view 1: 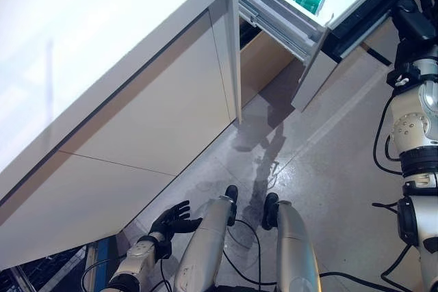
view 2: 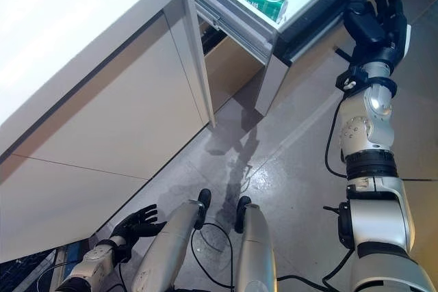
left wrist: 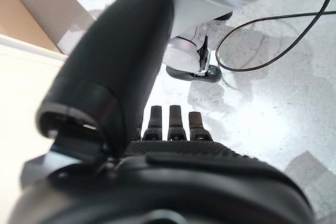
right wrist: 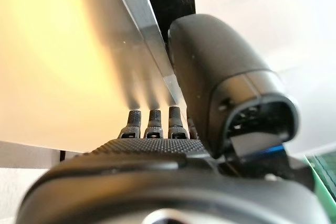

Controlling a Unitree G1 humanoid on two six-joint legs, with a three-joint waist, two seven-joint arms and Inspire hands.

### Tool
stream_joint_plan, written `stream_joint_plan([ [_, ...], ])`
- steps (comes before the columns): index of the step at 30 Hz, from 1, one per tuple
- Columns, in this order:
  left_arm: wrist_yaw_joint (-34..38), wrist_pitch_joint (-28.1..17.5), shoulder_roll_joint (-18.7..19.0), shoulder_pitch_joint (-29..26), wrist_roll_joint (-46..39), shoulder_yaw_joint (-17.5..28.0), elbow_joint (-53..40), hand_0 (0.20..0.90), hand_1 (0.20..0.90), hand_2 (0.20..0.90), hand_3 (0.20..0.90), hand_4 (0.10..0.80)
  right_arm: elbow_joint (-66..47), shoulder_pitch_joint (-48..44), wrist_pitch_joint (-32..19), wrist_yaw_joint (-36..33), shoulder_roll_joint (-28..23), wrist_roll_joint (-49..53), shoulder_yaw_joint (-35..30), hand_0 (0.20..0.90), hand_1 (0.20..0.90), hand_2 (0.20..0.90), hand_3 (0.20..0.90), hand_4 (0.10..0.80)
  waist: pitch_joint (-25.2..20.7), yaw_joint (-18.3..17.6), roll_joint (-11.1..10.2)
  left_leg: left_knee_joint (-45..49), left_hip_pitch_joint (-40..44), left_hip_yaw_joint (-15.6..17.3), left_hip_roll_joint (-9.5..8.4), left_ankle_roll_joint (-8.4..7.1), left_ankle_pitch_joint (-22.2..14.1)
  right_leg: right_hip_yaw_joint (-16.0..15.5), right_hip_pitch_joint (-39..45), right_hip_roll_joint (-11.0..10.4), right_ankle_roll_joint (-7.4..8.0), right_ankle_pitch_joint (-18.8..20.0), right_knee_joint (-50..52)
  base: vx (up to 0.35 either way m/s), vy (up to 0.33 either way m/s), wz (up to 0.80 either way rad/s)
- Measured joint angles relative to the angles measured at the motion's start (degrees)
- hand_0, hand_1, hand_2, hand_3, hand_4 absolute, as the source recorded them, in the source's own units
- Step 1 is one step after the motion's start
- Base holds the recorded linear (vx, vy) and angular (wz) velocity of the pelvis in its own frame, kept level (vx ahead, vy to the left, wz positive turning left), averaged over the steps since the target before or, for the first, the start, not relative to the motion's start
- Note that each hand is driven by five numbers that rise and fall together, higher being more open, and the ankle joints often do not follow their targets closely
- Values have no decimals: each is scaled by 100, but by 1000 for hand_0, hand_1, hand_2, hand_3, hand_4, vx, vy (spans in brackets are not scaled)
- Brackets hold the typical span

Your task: Put drinks into fridge and close the fridge

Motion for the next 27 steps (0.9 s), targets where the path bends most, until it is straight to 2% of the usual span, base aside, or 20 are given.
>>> stream_joint_plan([
  [4, -9, 1, -12, 37, 3, -1, 24, 900, 900, 900, 900, 800, 399, -316, 102, 50, -29, -11, 305, 900, 900, 900, 900, 800, 8, 195, 47, -180, 200, -171, -54, -96, 49, -182, 222, -99, -48, -49, -82, 77, 37, 20],
  [9, -16, 9, 10, 101, 7, 3, 87, 900, 900, 900, 900, 800, 604, -512, 259, 133, -34, -119, 649, 900, 900, 900, 900, 800, 1, 446, 61, -323, 457, -380, -80, -120, 65, -439, 562, -145, -102, -138, -208, 73, 13, 24],
  [11, -42, 15, 8, 102, 13, 3, 94, 900, 900, 900, 900, 800, 606, -515, 313, 204, -30, -187, 733, 900, 900, 900, 900, 800, 1, 513, 61, -408, 580, -463, -137, -150, 85, -544, 707, -215, -105, -211, -225, 112, 2, 32],
  [17, -231, -1, 26, 128, 140, 16, 186, 900, 900, 900, 900, 800, 613, -626, 365, 524, 37, -294, 1087, 900, 900, 900, 900, 800, -13, 837, 69, -775, 1001, -698, -146, -216, 190, -820, 1206, -289, -74, -235, -533, 42, 1, 23],
  [19, -238, -3, 54, 144, 166, 21, 187, 900, 900, 900, 900, 800, 616, -675, 371, 649, 69, -330, 1120, 900, 900, 900, 900, 800, -15, 947, 72, -891, 1144, -772, -145, -189, 186, -929, 1407, -279, -90, -254, -694, 59, -42, 19],
  [27, -253, -5, 185, 255, 402, 39, 297, 900, 900, 900, 900, 800, 740, -715, 374, 310, 21, -551, 1084, 900, 900, 900, 900, 800, -67, 1017, 11, -1203, 1600, -806, -98, -177, 197, -960, 1888, -205, -26, -238, -1070, 20, -79, 1],
])
